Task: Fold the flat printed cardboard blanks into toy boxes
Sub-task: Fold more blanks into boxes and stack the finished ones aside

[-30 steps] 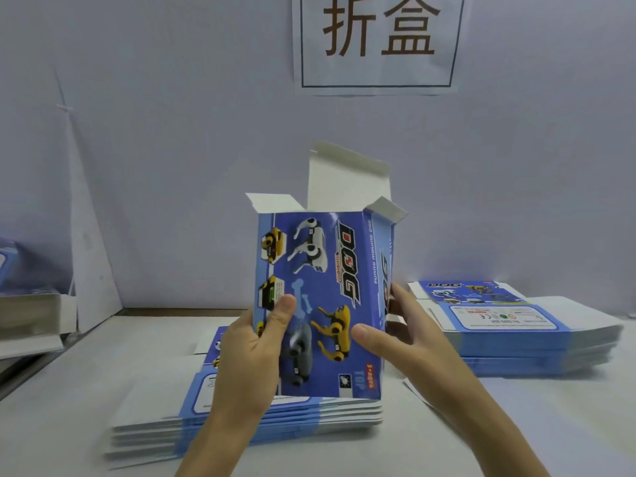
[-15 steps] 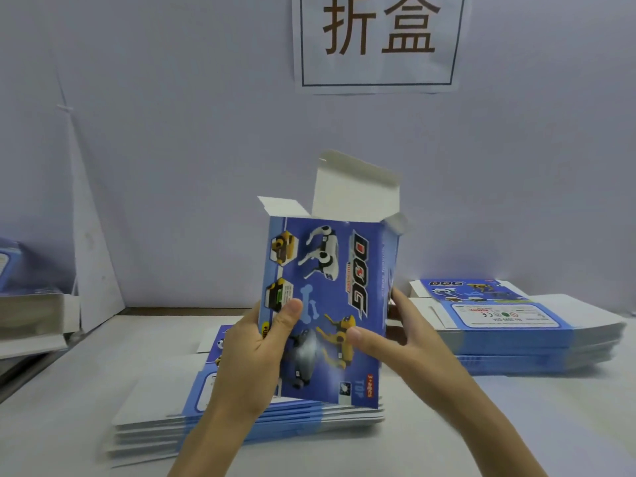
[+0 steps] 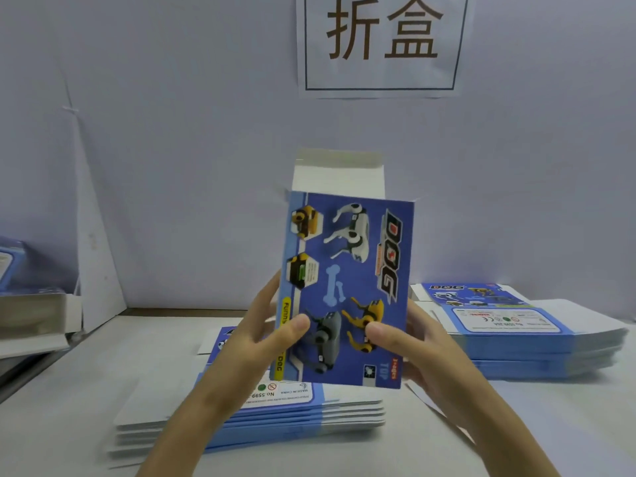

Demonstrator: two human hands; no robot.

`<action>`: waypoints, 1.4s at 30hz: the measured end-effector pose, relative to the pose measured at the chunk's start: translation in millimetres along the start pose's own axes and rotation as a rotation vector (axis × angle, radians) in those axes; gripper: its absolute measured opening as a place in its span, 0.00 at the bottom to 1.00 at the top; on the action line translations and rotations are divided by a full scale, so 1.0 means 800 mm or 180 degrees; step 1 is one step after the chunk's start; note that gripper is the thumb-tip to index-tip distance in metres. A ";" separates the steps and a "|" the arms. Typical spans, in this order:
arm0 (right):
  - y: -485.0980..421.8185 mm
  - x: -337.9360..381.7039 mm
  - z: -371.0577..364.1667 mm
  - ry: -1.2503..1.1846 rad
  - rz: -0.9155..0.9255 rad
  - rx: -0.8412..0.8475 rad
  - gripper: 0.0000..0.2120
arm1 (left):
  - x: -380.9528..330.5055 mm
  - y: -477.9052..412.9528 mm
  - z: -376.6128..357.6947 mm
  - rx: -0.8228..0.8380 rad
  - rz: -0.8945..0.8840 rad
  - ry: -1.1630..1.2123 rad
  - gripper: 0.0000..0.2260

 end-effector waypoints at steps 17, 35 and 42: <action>-0.022 -0.030 -0.019 0.0230 -0.0588 -0.0181 0.51 | 0.003 0.006 0.073 0.0208 0.0913 -0.0242 0.17; -0.010 -0.077 -0.008 0.0616 -0.1141 -0.0615 0.15 | -0.111 -0.007 0.308 -0.3438 -0.1103 0.0232 0.43; -0.011 -0.065 -0.030 0.1607 -0.0910 -0.0438 0.07 | 0.040 -0.021 0.125 -0.0266 0.0414 -0.2330 0.40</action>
Point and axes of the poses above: each hand's wrist, its own y-axis away from the middle knuckle, its own z-axis out of the back of the hand, x = y × z, the point moved 3 cm from there along -y, towards the middle knuckle, and after that the axes turned 5 degrees about x, right-handed, at the moved point
